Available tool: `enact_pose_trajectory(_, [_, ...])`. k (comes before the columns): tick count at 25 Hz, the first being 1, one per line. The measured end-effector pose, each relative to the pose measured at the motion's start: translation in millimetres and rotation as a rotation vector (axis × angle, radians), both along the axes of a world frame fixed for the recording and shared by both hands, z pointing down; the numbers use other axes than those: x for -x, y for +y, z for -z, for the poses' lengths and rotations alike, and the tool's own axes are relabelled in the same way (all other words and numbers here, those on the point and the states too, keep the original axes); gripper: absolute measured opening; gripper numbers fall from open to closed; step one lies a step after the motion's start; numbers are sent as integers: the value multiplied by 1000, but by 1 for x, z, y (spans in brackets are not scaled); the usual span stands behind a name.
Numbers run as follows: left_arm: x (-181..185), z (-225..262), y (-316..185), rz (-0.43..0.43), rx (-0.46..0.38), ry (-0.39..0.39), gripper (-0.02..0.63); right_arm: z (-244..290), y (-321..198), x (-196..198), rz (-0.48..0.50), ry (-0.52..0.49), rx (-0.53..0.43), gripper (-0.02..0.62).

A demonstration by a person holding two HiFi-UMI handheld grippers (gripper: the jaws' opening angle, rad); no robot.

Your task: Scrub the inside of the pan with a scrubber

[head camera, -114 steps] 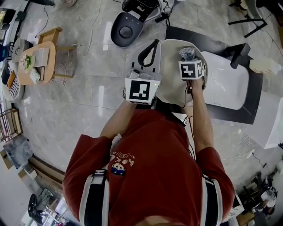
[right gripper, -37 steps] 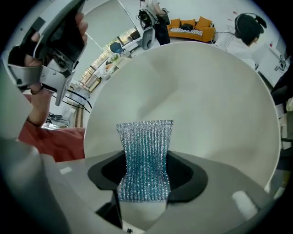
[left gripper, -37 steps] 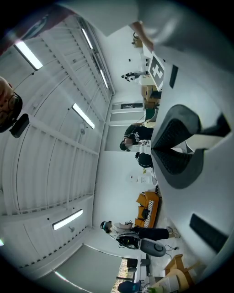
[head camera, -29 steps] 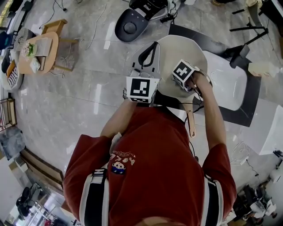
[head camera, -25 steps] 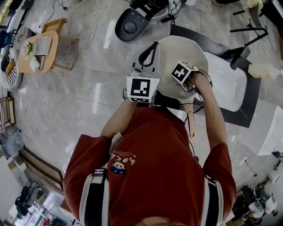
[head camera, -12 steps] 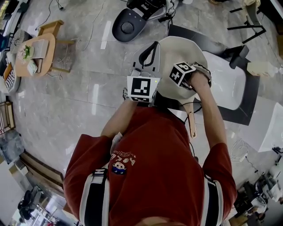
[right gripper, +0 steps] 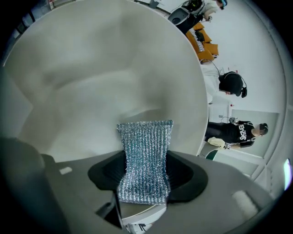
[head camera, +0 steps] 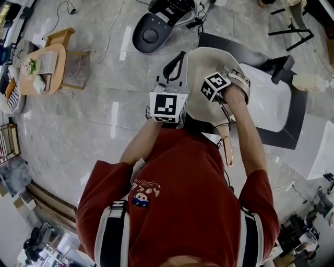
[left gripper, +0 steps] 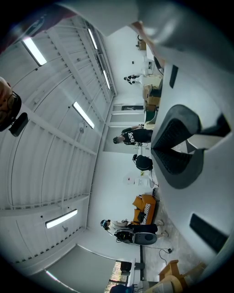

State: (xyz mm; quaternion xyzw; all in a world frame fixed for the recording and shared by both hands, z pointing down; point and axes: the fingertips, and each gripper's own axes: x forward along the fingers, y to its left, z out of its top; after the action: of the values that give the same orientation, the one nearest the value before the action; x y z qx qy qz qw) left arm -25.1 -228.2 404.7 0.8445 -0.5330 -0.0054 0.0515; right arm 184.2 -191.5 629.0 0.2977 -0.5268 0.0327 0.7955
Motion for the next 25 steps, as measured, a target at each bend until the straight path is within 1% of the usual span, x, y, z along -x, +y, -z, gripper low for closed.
enact_pose_trajectory(3, [3, -2, -4, 7, 4, -4, 6, 3, -17, 2, -15, -39, -82, 272])
enact_pose_trajectory(8, [10, -4, -9, 17, 9, -15, 6, 10, -40, 10, -66, -125, -203, 273])
enact_pose_trajectory(12, [13, -6, -11, 25, 15, -24, 6, 12, -52, 22, -114, -218, -272, 273])
enact_pose_trajectory(16, [18, -5, -11, 32, 14, -31, 6, 12, -59, 34, -194, -356, -323, 273])
enact_pose_trajectory(18, [21, -5, -10, 37, 16, -35, 6, 12, -60, 42, -246, -444, -340, 273])
enact_pose_trajectory(22, [25, -12, -8, 43, 30, -48, 6, 10, -62, 60, -346, -639, -337, 273])
enact_pose_trajectory(25, [24, -8, -8, 43, 22, -49, 6, 11, -62, 78, -400, -772, -312, 273])
